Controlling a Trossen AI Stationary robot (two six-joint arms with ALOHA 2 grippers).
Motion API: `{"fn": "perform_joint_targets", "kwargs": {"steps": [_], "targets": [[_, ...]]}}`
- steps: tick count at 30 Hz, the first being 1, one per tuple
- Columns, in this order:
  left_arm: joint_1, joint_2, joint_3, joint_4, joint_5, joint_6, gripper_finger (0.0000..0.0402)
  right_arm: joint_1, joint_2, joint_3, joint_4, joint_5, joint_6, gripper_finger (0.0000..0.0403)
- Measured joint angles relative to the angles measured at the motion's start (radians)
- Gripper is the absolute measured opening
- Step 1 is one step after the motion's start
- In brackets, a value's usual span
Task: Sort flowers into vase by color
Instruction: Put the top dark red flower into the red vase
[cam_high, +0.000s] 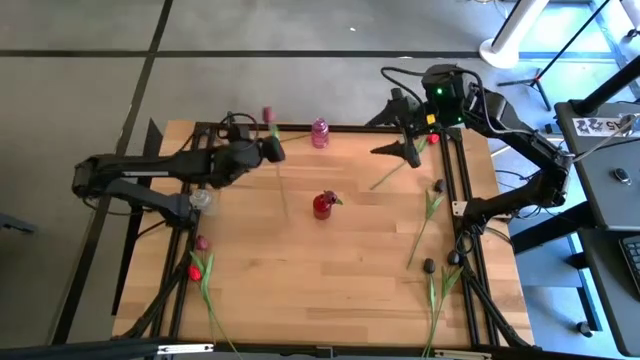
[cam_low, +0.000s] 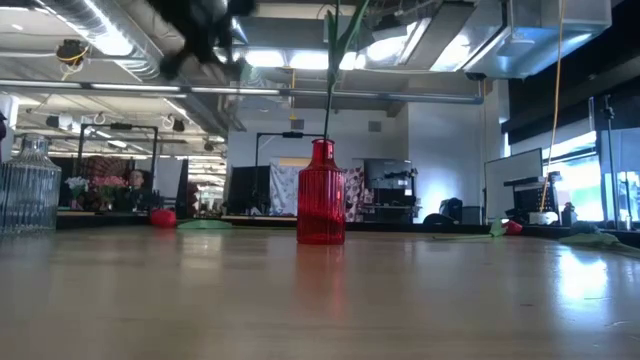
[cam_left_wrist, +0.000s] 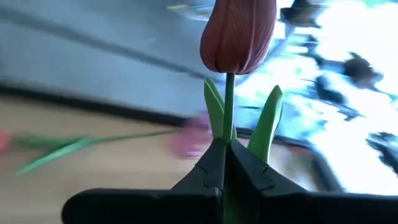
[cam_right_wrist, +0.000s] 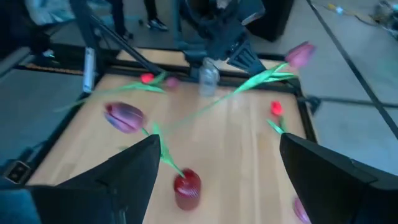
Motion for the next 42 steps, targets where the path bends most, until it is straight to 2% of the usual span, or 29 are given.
{"fn": "perform_joint_targets", "kwargs": {"steps": [4, 6, 10, 15, 19, 24, 29, 42], "targets": [[-0.139, -0.023, 0.041, 0.229, 0.001, 0.269, 0.0004, 0.112, -0.001, 0.000, 0.060, 0.006, 0.087, 0.0330], [-0.195, -0.025, 0.059, 0.355, 0.021, 0.421, 0.0004, 0.176, -0.001, 0.000, 0.103, 0.056, 0.137, 0.0330], [-0.280, -0.025, 0.096, 0.555, 0.155, 0.688, 0.0004, 0.311, 0.005, 0.000, 0.234, 0.224, 0.230, 0.0330], [-0.362, -0.024, 0.101, 0.649, 0.303, 0.868, 0.0004, 0.448, 0.039, 0.001, 0.446, 0.371, 0.367, 0.0330], [-0.386, -0.008, 0.101, 0.699, 0.424, 0.941, 0.0004, 0.531, 0.078, 0.001, 0.546, 0.471, 0.448, 0.0328], [-0.375, 0.045, 0.100, 0.799, 0.456, 1.005, 0.0004, 0.619, 0.128, 0.001, 0.593, 0.646, 0.496, 0.0300], [-0.361, 0.103, 0.100, 0.891, 0.523, 1.016, 0.0004, 0.656, 0.155, 0.001, 0.629, 0.779, 0.520, 0.0260], [-0.336, 0.171, 0.100, 0.963, 0.518, 1.031, 0.0005, 0.652, 0.214, 0.001, 0.745, 0.767, 0.509, 0.0175]]}}
